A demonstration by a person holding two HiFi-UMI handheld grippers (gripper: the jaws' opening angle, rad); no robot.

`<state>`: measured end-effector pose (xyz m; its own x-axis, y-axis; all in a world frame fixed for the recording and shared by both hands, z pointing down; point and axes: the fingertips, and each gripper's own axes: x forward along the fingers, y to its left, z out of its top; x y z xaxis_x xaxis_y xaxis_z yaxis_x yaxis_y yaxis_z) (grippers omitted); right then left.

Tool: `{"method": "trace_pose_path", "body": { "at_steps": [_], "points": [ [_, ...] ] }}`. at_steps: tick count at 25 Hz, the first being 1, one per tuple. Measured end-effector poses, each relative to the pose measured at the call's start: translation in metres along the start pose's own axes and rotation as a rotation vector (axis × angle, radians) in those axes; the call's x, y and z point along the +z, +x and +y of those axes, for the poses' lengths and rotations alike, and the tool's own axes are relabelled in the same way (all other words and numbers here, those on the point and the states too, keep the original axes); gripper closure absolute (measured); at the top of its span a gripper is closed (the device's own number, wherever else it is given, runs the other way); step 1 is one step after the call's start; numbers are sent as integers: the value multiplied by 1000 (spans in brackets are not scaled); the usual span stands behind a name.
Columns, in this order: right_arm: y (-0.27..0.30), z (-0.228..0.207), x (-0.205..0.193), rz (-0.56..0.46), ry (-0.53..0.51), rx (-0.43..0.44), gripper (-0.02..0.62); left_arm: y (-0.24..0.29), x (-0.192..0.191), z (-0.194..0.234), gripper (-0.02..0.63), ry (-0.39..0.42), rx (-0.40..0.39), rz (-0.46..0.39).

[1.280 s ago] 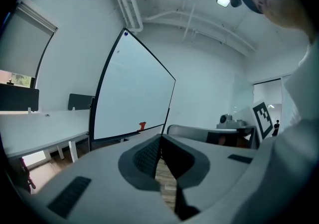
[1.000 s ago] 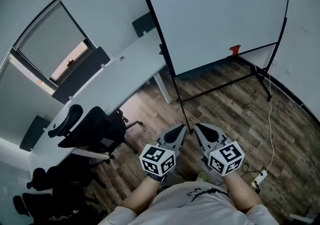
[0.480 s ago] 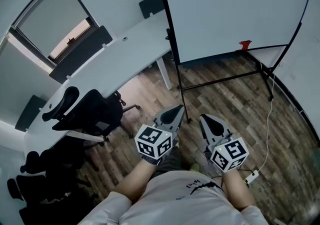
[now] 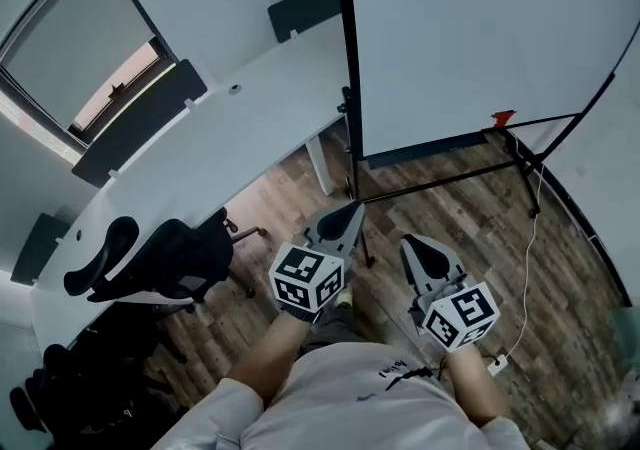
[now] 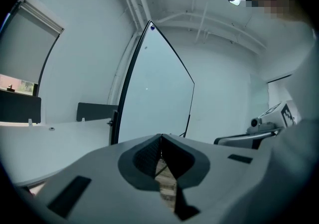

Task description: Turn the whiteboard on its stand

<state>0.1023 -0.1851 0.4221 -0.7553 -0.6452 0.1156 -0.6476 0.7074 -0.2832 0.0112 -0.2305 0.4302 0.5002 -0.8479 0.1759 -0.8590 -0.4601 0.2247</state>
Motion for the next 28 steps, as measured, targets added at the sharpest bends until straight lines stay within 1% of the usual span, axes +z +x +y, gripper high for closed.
{"method": "trace_pose_path", "body": {
  "at_steps": [3,7,13,17,19,24,28],
  "points": [
    [43,-14,11,-4,11,-31,583,23,15,42,592,24,-19,-9],
    [94,-24,25,-13,5,-64,583,54,33,88,592,42,-68,-10],
    [140,-30,29,2,4,-104,583,92,46,131,582,67,-119,-12],
    [157,-47,34,1,13,-123,583,121,50,148,461,114,-139,0],
    [164,-54,38,-4,12,-121,583,137,51,155,419,144,-142,3],
    [184,-73,55,-17,-6,-91,583,175,56,177,367,194,-144,6],
    [194,-85,69,-30,-14,-71,583,196,49,176,348,209,-202,24]
  ]
}}
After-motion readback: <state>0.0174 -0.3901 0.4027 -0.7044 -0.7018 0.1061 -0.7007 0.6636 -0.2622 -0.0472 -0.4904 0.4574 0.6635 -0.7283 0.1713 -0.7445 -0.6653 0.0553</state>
